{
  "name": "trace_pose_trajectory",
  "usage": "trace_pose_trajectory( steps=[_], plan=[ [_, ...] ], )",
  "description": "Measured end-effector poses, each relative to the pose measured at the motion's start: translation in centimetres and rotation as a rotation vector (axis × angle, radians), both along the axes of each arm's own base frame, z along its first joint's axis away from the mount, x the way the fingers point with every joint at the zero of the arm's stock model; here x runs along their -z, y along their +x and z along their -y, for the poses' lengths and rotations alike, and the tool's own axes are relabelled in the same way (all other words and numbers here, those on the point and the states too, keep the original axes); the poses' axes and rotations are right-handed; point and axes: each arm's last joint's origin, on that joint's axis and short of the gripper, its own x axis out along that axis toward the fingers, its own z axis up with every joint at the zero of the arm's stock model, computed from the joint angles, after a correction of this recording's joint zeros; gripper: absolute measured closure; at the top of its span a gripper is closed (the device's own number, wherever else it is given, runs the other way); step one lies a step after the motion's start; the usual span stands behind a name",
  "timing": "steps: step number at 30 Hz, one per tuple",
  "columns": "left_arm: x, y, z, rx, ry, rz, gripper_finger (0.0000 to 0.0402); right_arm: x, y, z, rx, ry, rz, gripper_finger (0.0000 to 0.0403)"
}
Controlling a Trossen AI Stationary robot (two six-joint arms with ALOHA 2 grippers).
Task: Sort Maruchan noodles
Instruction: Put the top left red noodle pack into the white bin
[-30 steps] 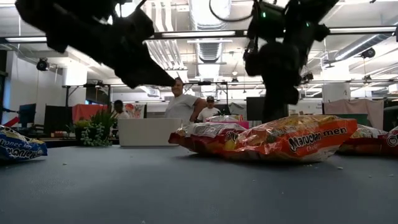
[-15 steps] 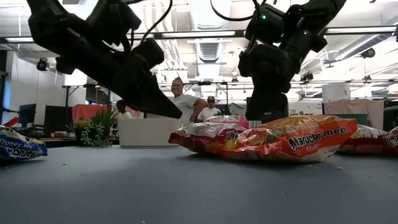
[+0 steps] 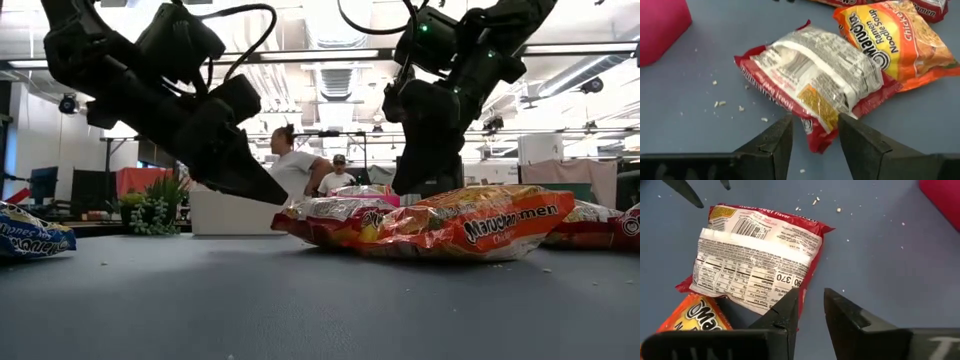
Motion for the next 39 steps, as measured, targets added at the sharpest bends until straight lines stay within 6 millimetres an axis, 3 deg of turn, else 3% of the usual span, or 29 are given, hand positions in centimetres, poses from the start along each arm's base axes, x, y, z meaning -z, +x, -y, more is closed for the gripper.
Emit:
trace_pose_trajectory(
  steps=[10,39],
  plan=[
    [-0.01,-0.02,0.03,-0.001,-0.023,0.010,0.0261,0.01,-0.01,0.00,0.000,0.000,0.000,0.0300],
    [-0.11,0.04,0.04,-0.003,-0.052,0.025,0.0278,-0.17,0.20,0.02,-0.002,-0.005,0.029,0.0296]
  ],
)
